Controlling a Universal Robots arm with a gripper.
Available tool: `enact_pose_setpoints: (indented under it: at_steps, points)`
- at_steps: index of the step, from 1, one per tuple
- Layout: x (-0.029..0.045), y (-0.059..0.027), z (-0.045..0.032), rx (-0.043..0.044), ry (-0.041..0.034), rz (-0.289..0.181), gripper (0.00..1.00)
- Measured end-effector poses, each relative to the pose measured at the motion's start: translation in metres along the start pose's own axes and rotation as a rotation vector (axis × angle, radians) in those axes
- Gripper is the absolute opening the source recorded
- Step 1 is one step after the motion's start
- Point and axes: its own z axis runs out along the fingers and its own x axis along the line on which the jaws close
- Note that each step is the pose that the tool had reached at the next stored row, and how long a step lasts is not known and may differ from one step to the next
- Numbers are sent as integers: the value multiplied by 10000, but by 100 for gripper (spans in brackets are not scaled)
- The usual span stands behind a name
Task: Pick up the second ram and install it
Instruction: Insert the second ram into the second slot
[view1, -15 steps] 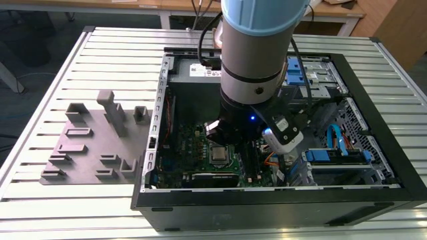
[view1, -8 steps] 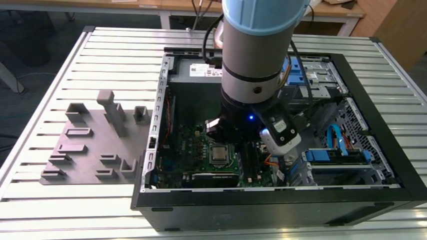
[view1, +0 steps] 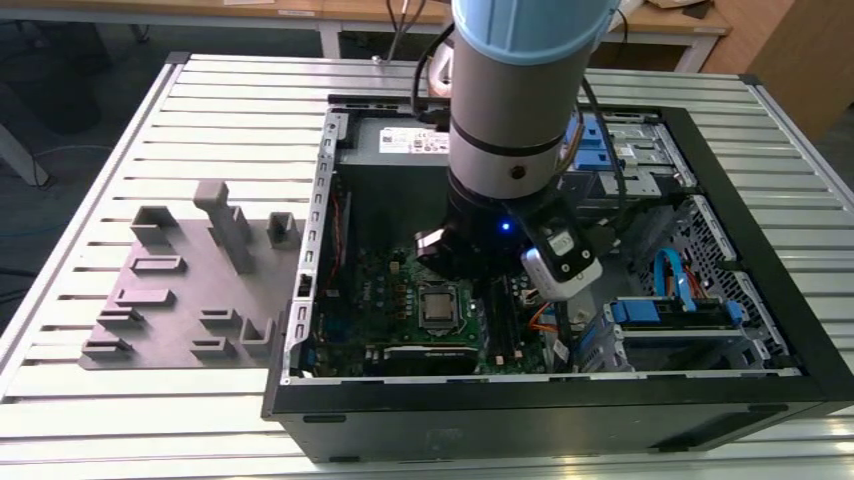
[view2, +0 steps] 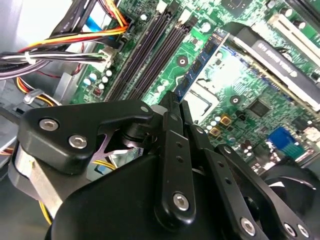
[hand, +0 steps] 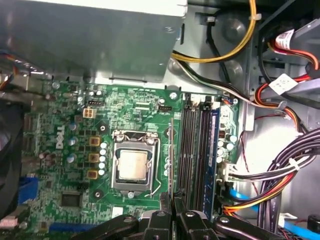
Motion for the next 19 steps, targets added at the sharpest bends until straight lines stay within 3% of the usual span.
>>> enact_pose_setpoints:
  at_steps: [8,13,19]
  points:
    - [-43,22,48,41,-7,663,11]
    - [-145,62,122,42,20,683,11]
    - [-182,136,233,40,37,684,11]
